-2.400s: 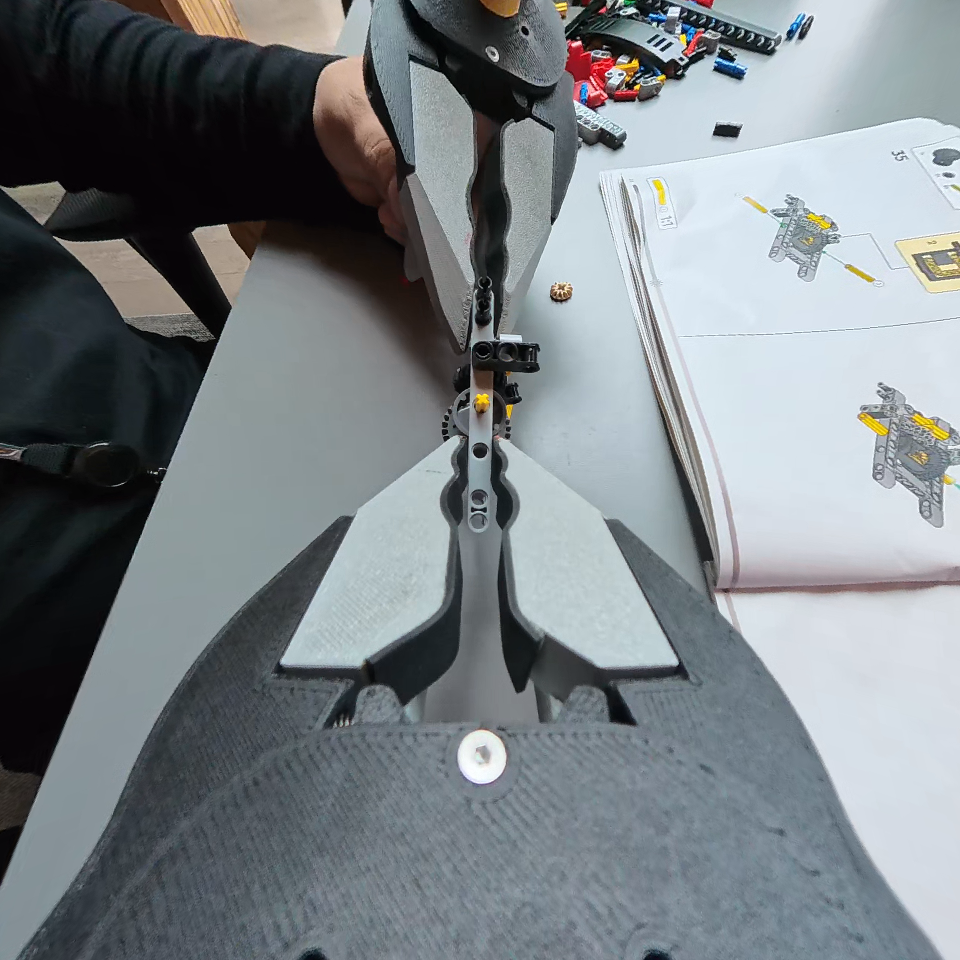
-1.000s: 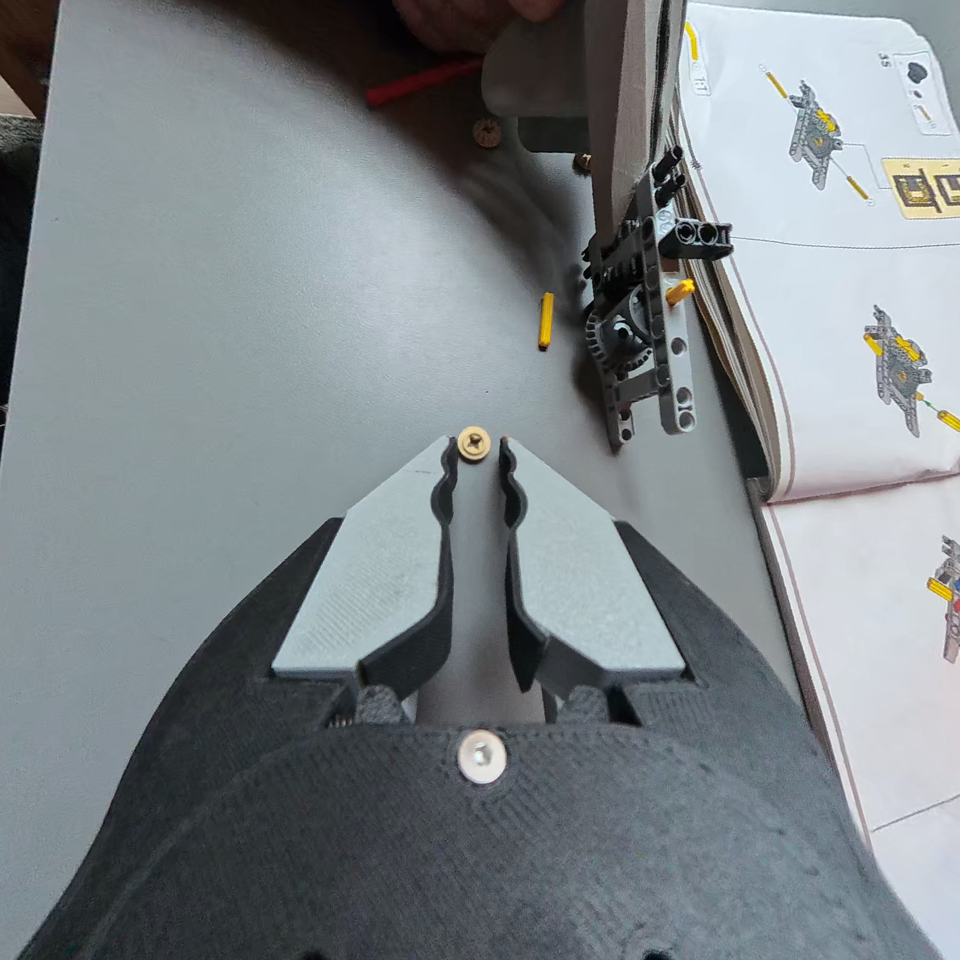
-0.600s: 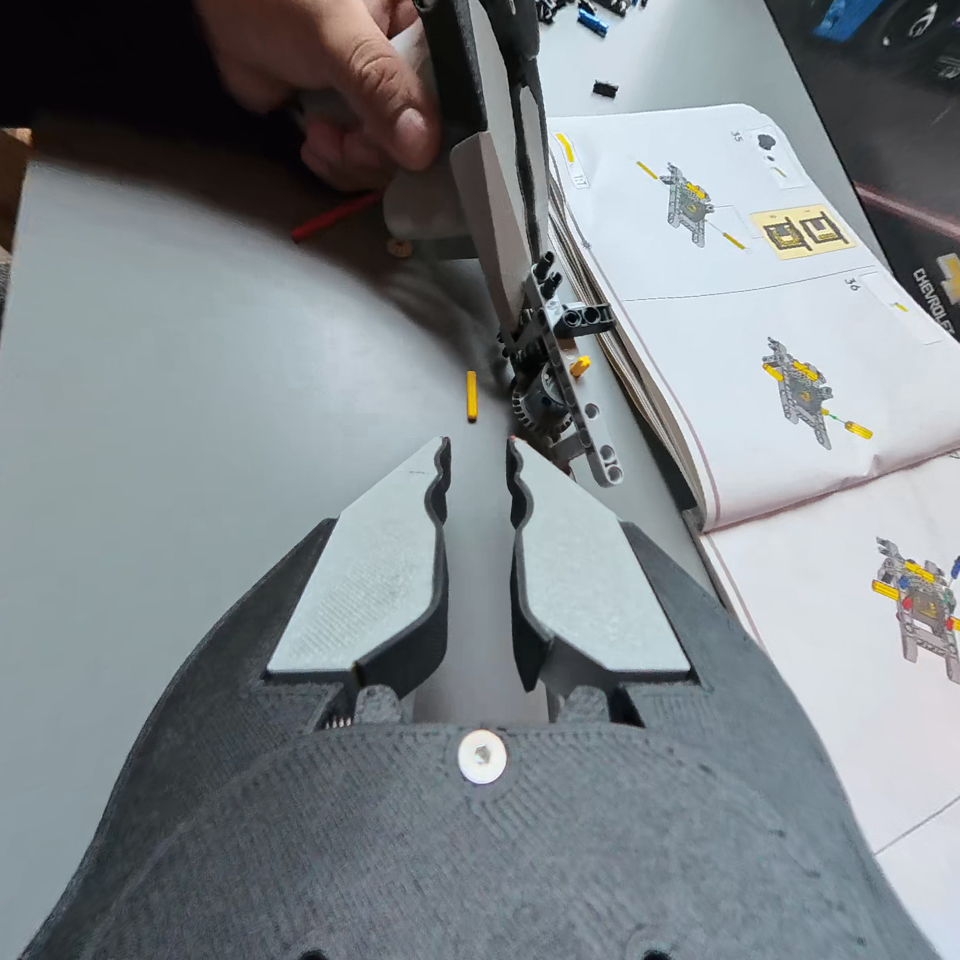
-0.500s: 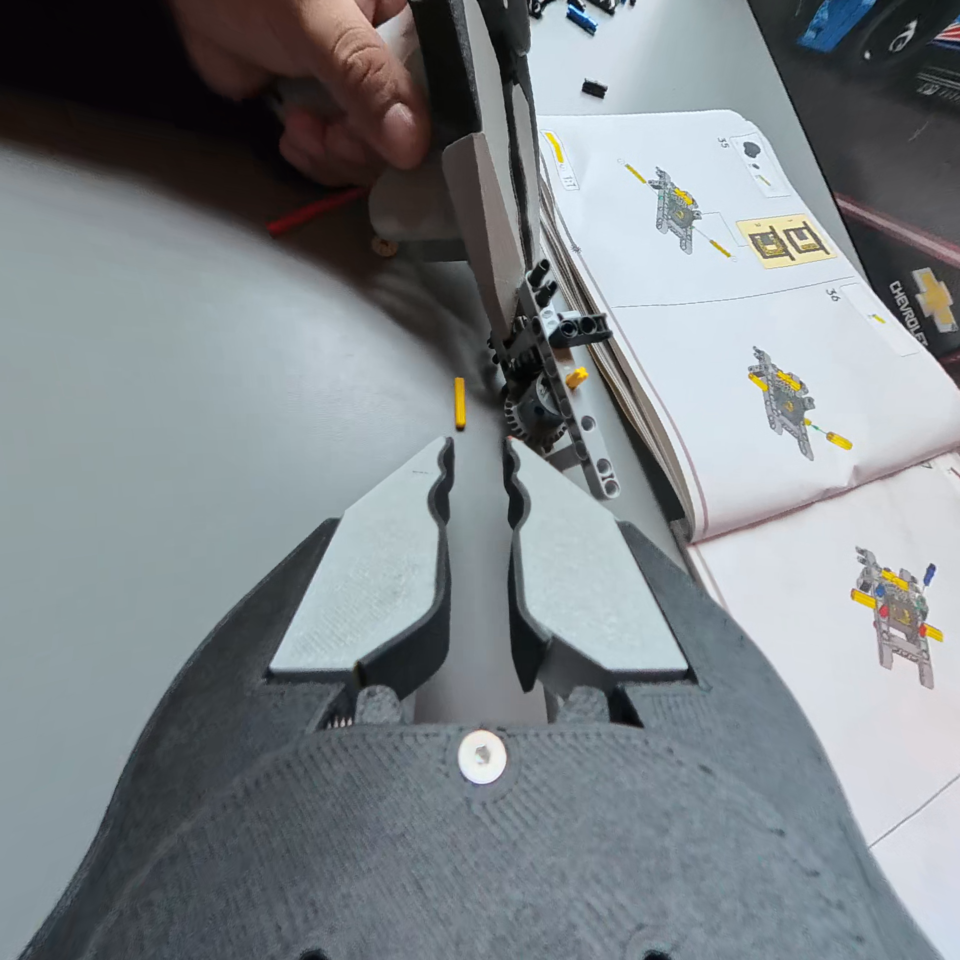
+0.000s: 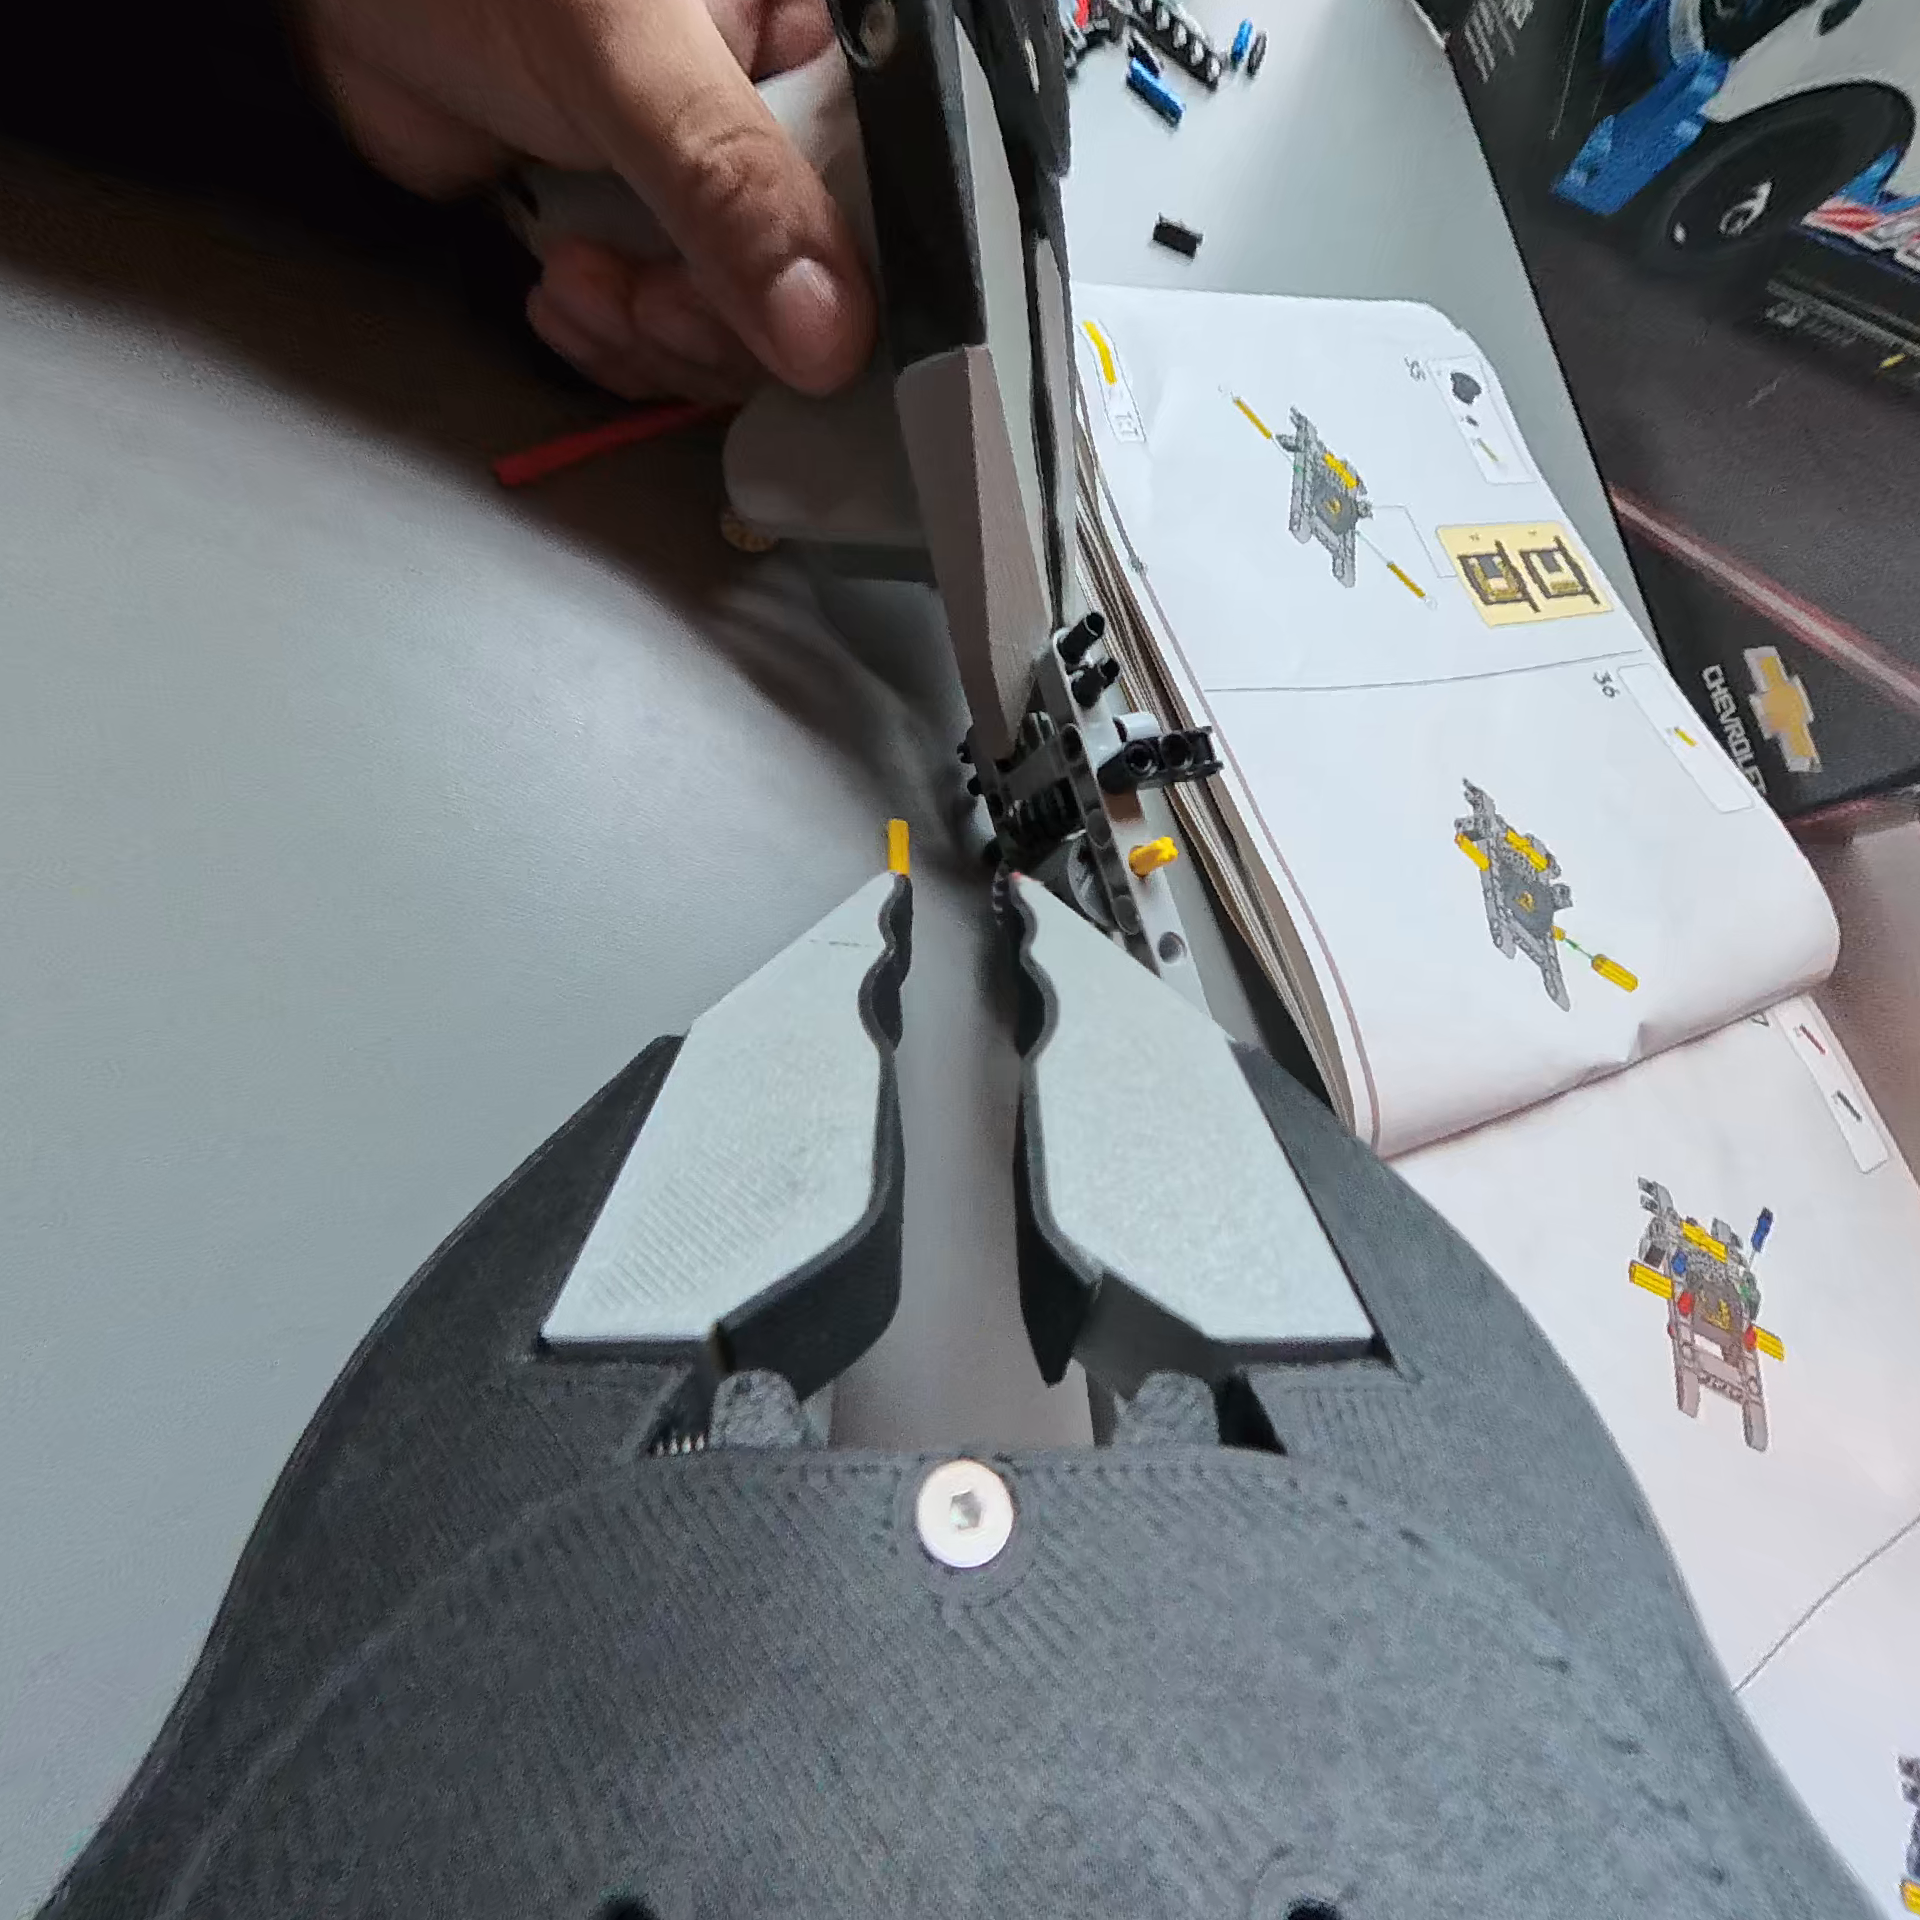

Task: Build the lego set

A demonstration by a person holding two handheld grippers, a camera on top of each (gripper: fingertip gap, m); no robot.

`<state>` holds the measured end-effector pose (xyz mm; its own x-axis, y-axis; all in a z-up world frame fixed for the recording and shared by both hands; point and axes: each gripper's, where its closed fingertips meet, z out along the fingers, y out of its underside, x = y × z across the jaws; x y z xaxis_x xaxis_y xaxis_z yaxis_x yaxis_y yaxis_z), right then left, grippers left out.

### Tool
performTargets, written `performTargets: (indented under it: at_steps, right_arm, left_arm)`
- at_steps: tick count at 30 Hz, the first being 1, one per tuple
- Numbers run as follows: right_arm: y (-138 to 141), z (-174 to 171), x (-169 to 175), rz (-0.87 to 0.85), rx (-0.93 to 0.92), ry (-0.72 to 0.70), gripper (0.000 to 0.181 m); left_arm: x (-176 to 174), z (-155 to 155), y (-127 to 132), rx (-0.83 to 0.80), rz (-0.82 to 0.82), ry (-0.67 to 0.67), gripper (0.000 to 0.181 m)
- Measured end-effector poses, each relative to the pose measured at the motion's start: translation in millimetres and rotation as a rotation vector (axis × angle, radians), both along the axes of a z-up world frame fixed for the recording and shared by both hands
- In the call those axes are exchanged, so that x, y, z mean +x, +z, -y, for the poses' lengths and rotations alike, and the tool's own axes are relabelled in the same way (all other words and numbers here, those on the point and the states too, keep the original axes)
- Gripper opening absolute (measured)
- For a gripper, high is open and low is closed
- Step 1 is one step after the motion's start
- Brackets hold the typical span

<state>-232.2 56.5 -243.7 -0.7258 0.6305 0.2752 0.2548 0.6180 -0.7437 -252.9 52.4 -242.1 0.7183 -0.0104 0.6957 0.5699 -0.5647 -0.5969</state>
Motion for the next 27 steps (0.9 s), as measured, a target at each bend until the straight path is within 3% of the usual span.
performTargets:
  at_steps: [8,19,23,27]
  right_arm:
    - [-2,-13,-5,0.003,0.009,-0.069,0.015]
    - [9,-4,-3,-0.055,-0.002,-0.033,0.015]
    - [38,-22,-11,-0.133,-0.097,-0.092,0.007]
    - [36,-26,-16,0.001,-0.223,-0.085,0.013]
  left_arm:
    - [0,0,0,0.0,0.011,0.0,0.005]
    - [0,0,0,0.0,0.015,0.0,0.005]
    - [0,0,0,0.001,0.018,-0.004,0.005]
    - [1,0,0,0.002,0.015,-0.01,0.005]
